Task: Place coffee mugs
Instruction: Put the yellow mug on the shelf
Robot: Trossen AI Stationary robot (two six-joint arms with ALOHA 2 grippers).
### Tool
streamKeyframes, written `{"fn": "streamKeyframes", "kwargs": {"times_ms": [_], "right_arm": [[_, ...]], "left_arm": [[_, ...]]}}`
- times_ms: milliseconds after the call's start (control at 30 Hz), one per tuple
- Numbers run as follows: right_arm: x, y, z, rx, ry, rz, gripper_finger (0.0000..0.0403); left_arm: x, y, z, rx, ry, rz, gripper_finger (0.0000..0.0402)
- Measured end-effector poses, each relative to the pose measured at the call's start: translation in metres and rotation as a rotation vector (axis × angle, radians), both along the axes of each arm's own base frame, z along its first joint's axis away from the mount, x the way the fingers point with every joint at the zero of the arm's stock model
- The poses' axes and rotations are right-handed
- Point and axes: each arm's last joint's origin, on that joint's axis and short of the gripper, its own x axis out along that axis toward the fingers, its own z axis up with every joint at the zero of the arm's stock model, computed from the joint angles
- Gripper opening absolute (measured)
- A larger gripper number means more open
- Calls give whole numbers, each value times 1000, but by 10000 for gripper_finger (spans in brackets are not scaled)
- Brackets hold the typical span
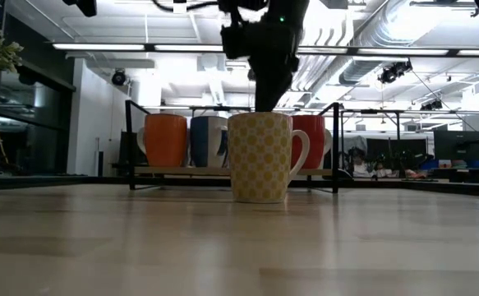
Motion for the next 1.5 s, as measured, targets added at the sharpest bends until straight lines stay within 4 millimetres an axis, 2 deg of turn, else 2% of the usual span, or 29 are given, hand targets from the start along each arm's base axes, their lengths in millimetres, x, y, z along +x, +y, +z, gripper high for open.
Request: {"fn": "streamKeyframes", "kwargs": {"times_ms": [300, 633, 833, 1033, 1300, 1500], "right_arm": [[10, -8, -26, 9, 61, 7, 103], [17, -9, -51, 57, 122, 22, 103], [17, -10, -52, 44, 122, -6, 91], [16, -12, -52, 39, 130, -32, 9], [13, -22, -49, 101, 138, -121, 3], [9, -34, -16, 114, 98, -190, 1]], "left_arm": [[1, -1, 0, -9, -12, 2, 168], [1, -1, 0, -8, -11, 1, 168], [1, -1, 0, -7, -10, 0, 168], [1, 0, 0, 4, -18, 0, 168], [1, 0, 0, 20, -15, -21, 168], [0, -1, 0, 63, 28, -132, 168]]}}
